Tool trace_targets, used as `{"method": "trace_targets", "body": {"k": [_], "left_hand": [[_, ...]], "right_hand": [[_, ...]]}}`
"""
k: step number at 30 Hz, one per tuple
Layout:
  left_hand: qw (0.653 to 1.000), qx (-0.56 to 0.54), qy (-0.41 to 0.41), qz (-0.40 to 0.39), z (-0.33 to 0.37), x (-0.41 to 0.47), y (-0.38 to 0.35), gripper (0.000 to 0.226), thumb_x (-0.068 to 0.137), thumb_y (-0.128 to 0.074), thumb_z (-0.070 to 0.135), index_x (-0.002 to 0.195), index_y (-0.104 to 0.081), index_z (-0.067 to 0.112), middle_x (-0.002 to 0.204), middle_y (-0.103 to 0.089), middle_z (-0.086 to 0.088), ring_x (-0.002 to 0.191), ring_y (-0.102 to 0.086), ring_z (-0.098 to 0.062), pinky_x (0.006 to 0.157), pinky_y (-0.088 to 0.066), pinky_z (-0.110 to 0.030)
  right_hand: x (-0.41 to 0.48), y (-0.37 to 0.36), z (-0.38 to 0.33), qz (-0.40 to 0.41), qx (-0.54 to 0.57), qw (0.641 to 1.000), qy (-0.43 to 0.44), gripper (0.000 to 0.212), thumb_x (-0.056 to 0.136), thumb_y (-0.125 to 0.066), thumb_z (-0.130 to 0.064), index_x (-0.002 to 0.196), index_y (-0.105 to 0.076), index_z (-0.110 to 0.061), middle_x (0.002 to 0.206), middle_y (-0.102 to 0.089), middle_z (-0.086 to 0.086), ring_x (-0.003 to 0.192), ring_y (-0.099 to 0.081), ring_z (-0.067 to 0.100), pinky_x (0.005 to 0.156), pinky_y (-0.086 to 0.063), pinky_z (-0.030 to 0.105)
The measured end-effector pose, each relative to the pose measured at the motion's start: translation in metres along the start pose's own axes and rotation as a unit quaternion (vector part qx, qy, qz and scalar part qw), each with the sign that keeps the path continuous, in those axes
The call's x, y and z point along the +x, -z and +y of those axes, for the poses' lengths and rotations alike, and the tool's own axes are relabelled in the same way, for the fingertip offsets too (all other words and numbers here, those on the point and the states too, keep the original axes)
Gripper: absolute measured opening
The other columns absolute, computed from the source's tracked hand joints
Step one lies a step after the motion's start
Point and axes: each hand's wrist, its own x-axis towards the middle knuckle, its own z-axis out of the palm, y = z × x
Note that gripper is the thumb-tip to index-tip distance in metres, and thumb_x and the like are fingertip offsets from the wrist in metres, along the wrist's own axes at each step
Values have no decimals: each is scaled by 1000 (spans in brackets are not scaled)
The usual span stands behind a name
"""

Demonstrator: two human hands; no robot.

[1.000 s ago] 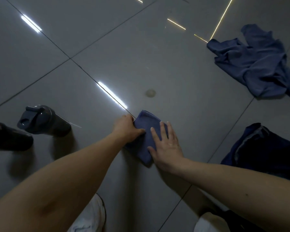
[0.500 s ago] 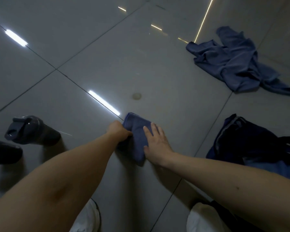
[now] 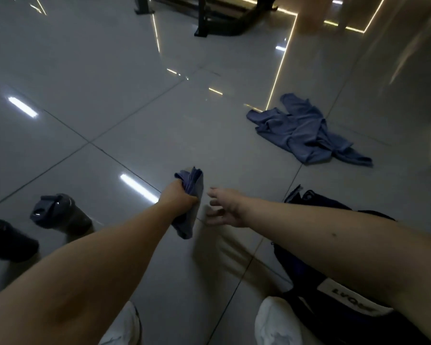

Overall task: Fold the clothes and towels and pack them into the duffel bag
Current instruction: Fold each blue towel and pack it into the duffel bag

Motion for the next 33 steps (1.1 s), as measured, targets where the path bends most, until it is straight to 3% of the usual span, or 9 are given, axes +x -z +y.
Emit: {"method": "trace_targets", "body": {"k": [2,6,9,12,17,21,26,29,33], "left_hand": [[999,-17,-36,-11,24,-22,11,34,81,-76,18,105,-53,11,85,-57,-3,75,-56,-15,59,-44,-25],[992,-38,-118,-25,70,-61,25,37,75,-80,19,101,-54,12,91,-62,-7,86,-61,-23,81,-55,-41],[985,-12,-168,-33,101,-85,26,24,81,-77,18,82,-53,19,79,-58,-4,73,-57,-17,66,-49,-32],[980,-50,-178,-79,125,-108,18,15,87,-71,17,77,-60,19,75,-61,-3,70,-58,-15,59,-44,-24],[967,-178,-72,-166,137,-120,-3,19,95,-58,14,104,-67,0,102,-68,-16,89,-62,-21,75,-54,-30],[946,-223,-120,-201,126,-120,-11,25,95,-45,-7,100,-69,-5,99,-70,-19,84,-67,-23,80,-59,-35],[952,-225,-130,-164,114,-108,-20,16,89,-59,-11,100,-71,-7,106,-70,-27,98,-69,-37,85,-60,-42],[980,-129,-129,-73,106,-102,-22,20,86,-69,3,106,-67,2,106,-69,-16,90,-64,-26,77,-53,-34],[979,-174,16,-102,96,-99,-19,39,90,-70,31,113,-58,1,109,-61,-16,99,-61,-30,82,-52,-36]], "right_hand": [[-29,8,-16,-19,34,999,5,48,105,-46,-42,144,-44,-16,134,-47,9,119,-52,38,93,-53,54],[-78,24,-39,-35,70,997,29,52,103,-40,-54,142,-48,-21,136,-52,15,124,-52,45,104,-43,64],[-109,34,-44,-19,93,994,46,55,100,-39,-60,133,-58,-21,130,-55,19,117,-56,46,100,-47,64],[-129,46,-37,26,115,991,68,55,98,-43,-62,130,-60,-21,123,-56,19,109,-59,42,87,-54,57],[-140,67,-15,77,94,991,64,45,97,-54,-56,105,-65,-12,98,-66,9,86,-62,25,67,-52,35],[-128,77,0,118,43,989,73,34,98,-59,-46,101,-61,-13,81,-66,8,64,-65,21,55,-51,28],[-116,89,7,152,16,983,104,15,101,-56,-16,114,-57,-9,98,-66,17,88,-64,33,82,-55,48],[-110,91,5,156,25,982,101,28,98,-57,-14,126,-56,-12,119,-66,23,108,-65,41,92,-54,57],[-111,92,-1,134,39,984,108,34,102,-53,-21,135,-51,-13,130,-61,23,119,-59,43,87,-55,50]]}}
